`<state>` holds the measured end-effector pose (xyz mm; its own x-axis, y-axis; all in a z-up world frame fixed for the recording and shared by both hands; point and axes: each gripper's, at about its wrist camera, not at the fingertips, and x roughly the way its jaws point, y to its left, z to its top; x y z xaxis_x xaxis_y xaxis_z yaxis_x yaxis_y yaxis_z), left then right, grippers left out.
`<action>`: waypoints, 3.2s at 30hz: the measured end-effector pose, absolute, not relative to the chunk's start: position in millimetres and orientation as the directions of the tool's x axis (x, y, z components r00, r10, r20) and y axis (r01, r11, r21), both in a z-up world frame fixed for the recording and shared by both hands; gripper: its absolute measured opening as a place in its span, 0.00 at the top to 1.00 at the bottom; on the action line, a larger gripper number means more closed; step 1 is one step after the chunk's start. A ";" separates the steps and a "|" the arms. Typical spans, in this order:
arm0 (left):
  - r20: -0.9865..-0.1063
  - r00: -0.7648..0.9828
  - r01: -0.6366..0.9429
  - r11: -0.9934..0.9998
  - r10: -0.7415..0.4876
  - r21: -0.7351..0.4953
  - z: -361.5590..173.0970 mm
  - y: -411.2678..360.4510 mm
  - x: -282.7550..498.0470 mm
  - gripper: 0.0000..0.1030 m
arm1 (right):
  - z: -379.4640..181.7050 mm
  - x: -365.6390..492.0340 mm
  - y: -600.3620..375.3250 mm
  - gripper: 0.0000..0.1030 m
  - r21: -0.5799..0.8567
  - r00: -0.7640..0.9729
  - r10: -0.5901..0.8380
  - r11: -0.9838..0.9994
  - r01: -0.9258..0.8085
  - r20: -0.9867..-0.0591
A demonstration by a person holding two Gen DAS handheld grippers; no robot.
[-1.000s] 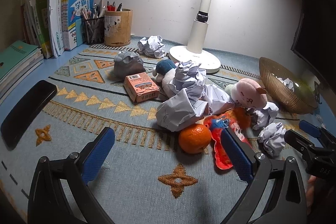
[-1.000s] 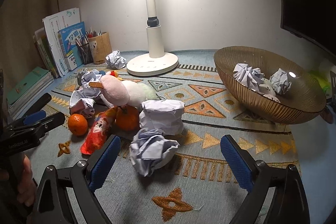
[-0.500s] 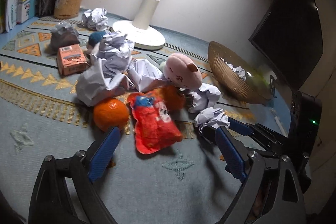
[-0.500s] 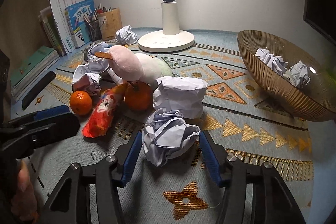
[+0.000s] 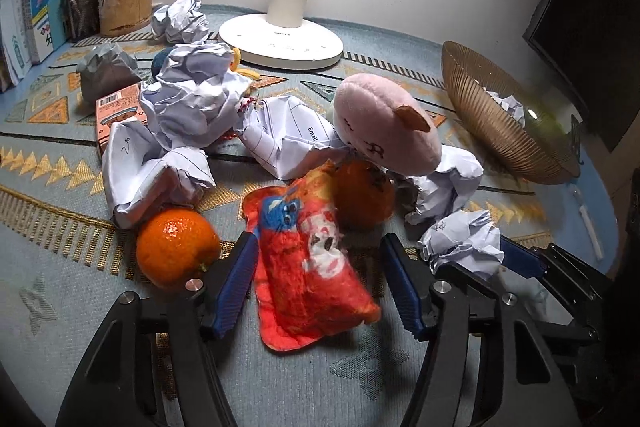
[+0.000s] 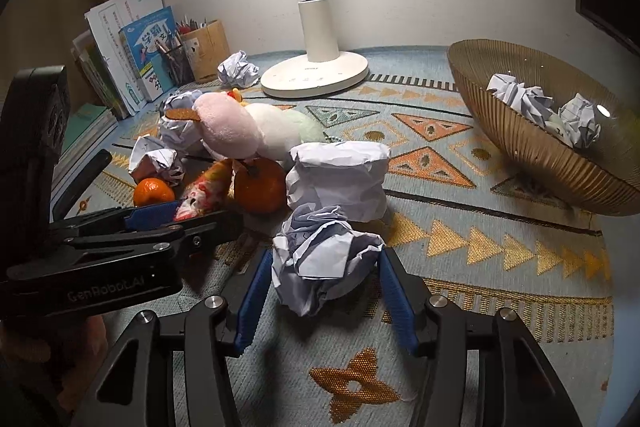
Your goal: Organize objects
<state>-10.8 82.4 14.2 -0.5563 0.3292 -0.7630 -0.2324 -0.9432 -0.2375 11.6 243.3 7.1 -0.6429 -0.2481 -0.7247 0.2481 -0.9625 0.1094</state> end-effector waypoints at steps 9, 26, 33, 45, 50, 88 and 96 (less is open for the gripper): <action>-0.733 -0.537 -0.238 -0.908 0.418 -0.344 19.6 68.8 3.0 0.76 | 25.3 35.2 268.4 0.56 0.226 -0.689 -0.348 -0.937 0.265 -0.636; -0.746 -0.514 -0.254 -0.906 0.422 -0.338 15.7 81.9 50.7 0.63 | 11.5 74.7 310.8 0.36 0.229 -0.608 -0.320 -0.947 0.225 -0.727; -0.769 -0.540 -0.256 -0.937 0.343 -0.237 16.5 93.7 59.4 0.59 | 8.8 74.5 311.8 0.23 0.237 -0.597 -0.326 -0.945 0.225 -0.733; -0.766 -0.572 -0.241 -0.953 0.293 -0.184 11.8 99.3 62.8 0.07 | 8.8 73.5 297.5 0.23 0.180 -0.602 -0.307 -0.948 0.264 -0.737; -0.774 -0.583 -0.265 -0.958 0.247 -0.106 13.9 109.9 65.8 0.58 | 5.9 68.5 297.2 0.39 0.211 -0.579 -0.322 -0.944 0.252 -0.749; -0.471 -0.676 -0.453 -0.824 0.567 -0.340 134.8 165.8 9.2 0.02 | 114.9 12.8 442.0 0.25 0.276 -0.820 -0.078 -0.956 -0.100 -0.567; -0.496 -0.794 -0.202 -0.922 0.351 -0.330 124.5 40.2 43.5 0.02 | 93.9 39.2 332.9 0.25 0.289 -0.769 -0.301 -0.944 0.158 -0.564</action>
